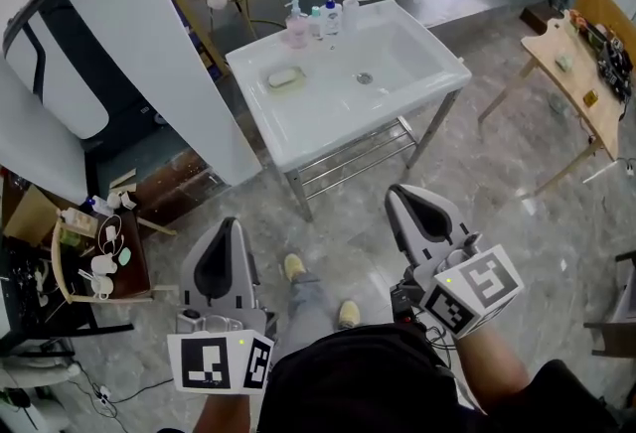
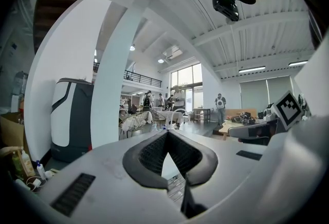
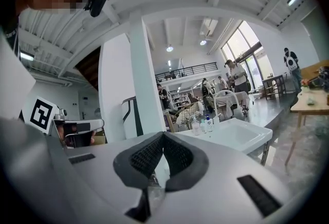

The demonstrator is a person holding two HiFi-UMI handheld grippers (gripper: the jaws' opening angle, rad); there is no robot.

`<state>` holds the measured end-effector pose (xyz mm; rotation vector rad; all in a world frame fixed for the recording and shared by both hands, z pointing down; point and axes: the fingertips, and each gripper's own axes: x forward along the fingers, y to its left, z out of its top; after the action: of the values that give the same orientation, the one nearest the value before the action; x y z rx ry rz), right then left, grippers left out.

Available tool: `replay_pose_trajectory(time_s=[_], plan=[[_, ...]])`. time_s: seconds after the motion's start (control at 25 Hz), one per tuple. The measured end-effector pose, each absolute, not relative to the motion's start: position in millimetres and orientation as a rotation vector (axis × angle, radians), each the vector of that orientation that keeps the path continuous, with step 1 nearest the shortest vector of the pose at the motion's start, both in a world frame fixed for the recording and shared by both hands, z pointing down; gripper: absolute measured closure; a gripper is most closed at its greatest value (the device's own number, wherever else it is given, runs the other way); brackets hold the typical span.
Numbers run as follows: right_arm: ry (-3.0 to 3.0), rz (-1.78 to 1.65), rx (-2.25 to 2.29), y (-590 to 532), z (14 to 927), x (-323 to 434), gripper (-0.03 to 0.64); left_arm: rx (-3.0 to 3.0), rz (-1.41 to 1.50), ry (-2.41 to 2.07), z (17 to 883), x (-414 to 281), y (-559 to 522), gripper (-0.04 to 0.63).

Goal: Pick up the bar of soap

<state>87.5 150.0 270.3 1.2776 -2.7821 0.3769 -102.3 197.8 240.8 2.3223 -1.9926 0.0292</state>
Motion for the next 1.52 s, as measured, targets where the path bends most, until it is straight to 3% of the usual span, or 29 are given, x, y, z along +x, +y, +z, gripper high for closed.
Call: replay_pose_trajectory(time_s=[1.52], plan=[[-2.678, 0.356, 1.375, -15, 263, -54, 0.612, 2.441, -0.034, -1.797, 244, -230, 8, 0.592]])
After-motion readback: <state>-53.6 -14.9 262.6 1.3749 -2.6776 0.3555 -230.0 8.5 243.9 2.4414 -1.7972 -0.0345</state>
